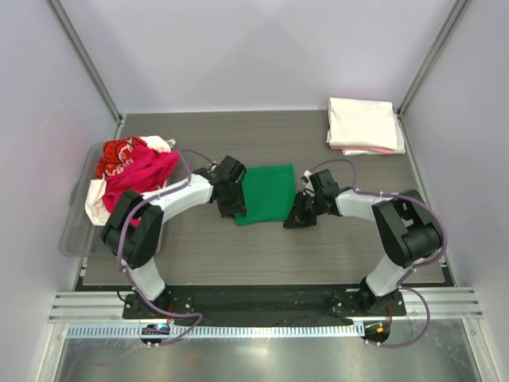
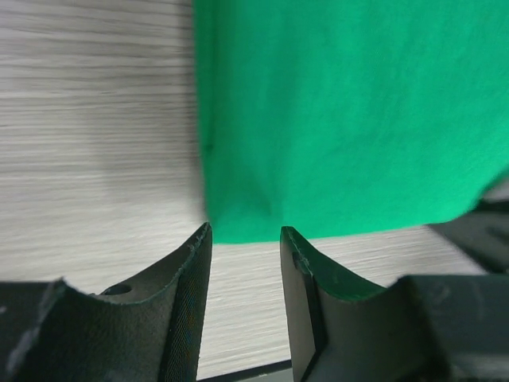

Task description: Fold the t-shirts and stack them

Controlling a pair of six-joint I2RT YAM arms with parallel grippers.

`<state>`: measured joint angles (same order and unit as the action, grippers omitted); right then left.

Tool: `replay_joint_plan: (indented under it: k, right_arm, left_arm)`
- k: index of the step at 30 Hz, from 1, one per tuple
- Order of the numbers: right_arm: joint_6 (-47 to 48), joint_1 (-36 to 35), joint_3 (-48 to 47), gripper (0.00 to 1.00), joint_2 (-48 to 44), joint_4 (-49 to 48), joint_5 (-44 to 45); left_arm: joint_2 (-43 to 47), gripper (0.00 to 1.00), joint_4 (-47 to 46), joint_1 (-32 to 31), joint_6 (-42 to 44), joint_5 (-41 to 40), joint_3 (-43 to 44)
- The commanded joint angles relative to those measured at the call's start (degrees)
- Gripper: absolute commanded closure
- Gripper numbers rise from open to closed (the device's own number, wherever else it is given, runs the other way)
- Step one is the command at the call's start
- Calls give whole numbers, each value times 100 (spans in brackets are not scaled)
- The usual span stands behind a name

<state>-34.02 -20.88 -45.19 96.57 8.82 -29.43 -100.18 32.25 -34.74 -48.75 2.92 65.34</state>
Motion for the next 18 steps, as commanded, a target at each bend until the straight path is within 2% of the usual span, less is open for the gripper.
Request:
replay_joint_plan:
  k: [1,3,7,10,11,14,16,17,18]
  right_arm:
    - [-429,-635,335,82,-366,138,535]
    - [-509,-960,301,79,-568,304,666]
    - [-510,-1049,-6,45,-1359,857,912]
    - [-404,-1049,-428,27,-1922,1280,1201]
    - [-325,-1041,-542,25,-2036,1358,1246]
    - [-263,-1040,-991,24,-1776,1394,1282]
    - [-193,-1040,-1430,33,-1424,1368,1116]
    - [-132,-1032,-1544,40,-1239,1220,923]
    - [-122,-1014,-1728,57,-863,1158,852]
  left_arm:
    - [438,59,710,20,550,-651,260]
    - [630,59,896,20,691,-854,225]
    - [1236,56,1396,20,823,-1214,119]
    - [1886,53,1521,20,832,-1171,23]
    - [2036,52,1521,20,789,-1127,-21]
    - [2538,51,1503,20,631,-1004,-293]
    - [2862,51,1503,20,578,-881,-399]
    - [2986,51,1530,20,569,-855,-495]
    - [3100,51,1617,20,560,-854,-531]
